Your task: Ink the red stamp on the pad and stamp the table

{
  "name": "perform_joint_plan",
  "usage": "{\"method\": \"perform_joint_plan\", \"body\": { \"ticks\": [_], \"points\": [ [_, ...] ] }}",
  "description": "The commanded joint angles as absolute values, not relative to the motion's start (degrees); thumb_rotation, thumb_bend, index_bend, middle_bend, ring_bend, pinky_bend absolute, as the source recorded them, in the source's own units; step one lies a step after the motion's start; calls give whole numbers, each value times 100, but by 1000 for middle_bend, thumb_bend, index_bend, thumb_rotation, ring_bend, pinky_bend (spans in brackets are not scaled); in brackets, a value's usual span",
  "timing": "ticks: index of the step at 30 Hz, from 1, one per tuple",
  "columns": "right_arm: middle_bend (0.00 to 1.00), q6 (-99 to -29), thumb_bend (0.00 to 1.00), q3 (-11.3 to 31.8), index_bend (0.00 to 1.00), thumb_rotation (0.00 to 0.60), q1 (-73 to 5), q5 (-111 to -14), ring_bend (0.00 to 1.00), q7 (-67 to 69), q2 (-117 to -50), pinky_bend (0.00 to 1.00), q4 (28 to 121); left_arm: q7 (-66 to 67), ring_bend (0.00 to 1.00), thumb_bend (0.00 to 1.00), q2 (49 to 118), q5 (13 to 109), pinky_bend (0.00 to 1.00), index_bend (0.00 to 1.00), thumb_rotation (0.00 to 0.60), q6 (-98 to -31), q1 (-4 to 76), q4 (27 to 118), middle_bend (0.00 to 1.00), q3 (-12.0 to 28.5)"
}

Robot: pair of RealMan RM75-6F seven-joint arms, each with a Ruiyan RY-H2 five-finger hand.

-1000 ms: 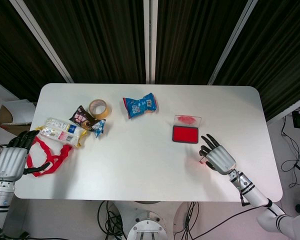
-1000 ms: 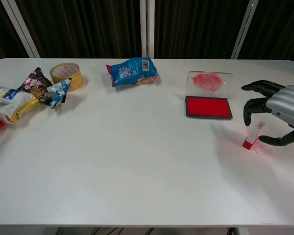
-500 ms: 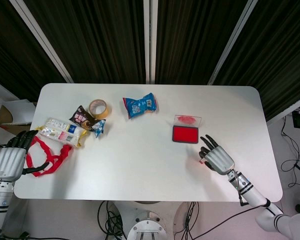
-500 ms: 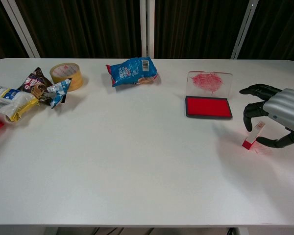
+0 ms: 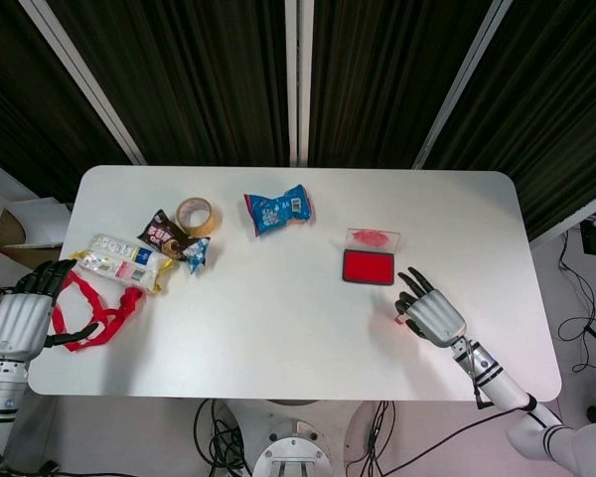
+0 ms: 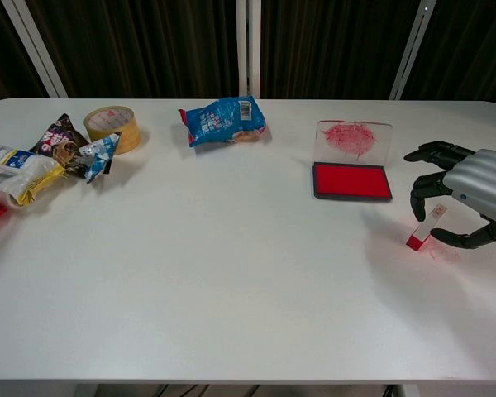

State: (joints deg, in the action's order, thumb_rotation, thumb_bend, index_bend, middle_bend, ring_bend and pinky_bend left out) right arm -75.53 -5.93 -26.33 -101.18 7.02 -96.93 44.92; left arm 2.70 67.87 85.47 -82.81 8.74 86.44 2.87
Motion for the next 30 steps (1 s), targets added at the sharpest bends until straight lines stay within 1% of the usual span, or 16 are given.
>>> {"method": "perform_joint_plan", "body": {
  "ticks": [1, 9, 14, 17, 19, 20, 21, 22, 23, 24, 26, 27, 29, 30],
  "points": [
    [442, -7565, 286, -592, 549, 600, -2630, -10110, 93, 686, -9707, 0, 4468, 268, 114, 31, 6788, 8549, 231, 90, 403, -8279, 876, 8640, 122, 287],
    [502, -7619, 309, -566, 588, 600, -2617, -10057, 133, 674, -9759, 0, 4391, 254, 113, 31, 6780, 8546, 231, 89, 407, -8283, 874, 8638, 122, 289],
    [521, -7696, 315, -539, 594, 600, -2621, -10041, 161, 717, -9759, 0, 4389, 246, 114, 31, 6775, 8543, 231, 89, 410, -8297, 865, 8641, 122, 291],
    [529, -7773, 317, -517, 600, 600, -2631, -10042, 243, 768, -9737, 1, 4417, 244, 114, 32, 6770, 8542, 231, 89, 419, -8305, 864, 8647, 122, 296],
    [531, -7812, 318, -504, 604, 600, -2643, -10044, 313, 770, -9702, 30, 4464, 247, 114, 32, 6769, 8540, 231, 90, 431, -8308, 863, 8654, 122, 299],
    [531, -7829, 318, -497, 606, 600, -2651, -10048, 340, 763, -9683, 64, 4492, 250, 114, 31, 6770, 8537, 232, 89, 439, -8309, 863, 8657, 122, 301],
    [531, -7841, 318, -493, 606, 600, -2658, -10051, 366, 751, -9661, 132, 4518, 254, 114, 31, 6772, 8536, 234, 90, 445, -8310, 863, 8659, 122, 302],
    [531, -7853, 318, -485, 607, 600, -2665, -10050, 389, 744, -9637, 234, 4551, 254, 114, 32, 6773, 8535, 236, 90, 452, -8310, 864, 8661, 122, 304],
    [531, -7857, 319, -472, 607, 600, -2672, -10038, 401, 754, -9605, 311, 4609, 251, 114, 31, 6771, 8532, 240, 90, 462, -8306, 866, 8667, 122, 305],
    [531, -7854, 324, -460, 607, 600, -2678, -10024, 423, 770, -9578, 440, 4658, 249, 114, 31, 6770, 8531, 242, 90, 467, -8303, 868, 8670, 122, 306],
    [531, -7844, 335, -429, 609, 600, -2699, -9993, 458, 796, -9517, 564, 4756, 246, 114, 31, 6764, 8532, 244, 90, 468, -8297, 872, 8676, 122, 308],
    [531, -7849, 341, -414, 610, 600, -2708, -9986, 479, 791, -9495, 609, 4784, 244, 114, 31, 6761, 8533, 244, 90, 467, -8296, 873, 8677, 122, 308],
    [527, -7871, 347, -385, 613, 600, -2730, -9980, 538, 772, -9455, 702, 4828, 237, 114, 32, 6755, 8536, 245, 90, 472, -8296, 874, 8680, 122, 308],
    [525, -7868, 350, -376, 615, 600, -2741, -9977, 583, 774, -9437, 757, 4850, 235, 114, 32, 6753, 8536, 245, 90, 474, -8296, 875, 8681, 122, 309]
  ]
}}
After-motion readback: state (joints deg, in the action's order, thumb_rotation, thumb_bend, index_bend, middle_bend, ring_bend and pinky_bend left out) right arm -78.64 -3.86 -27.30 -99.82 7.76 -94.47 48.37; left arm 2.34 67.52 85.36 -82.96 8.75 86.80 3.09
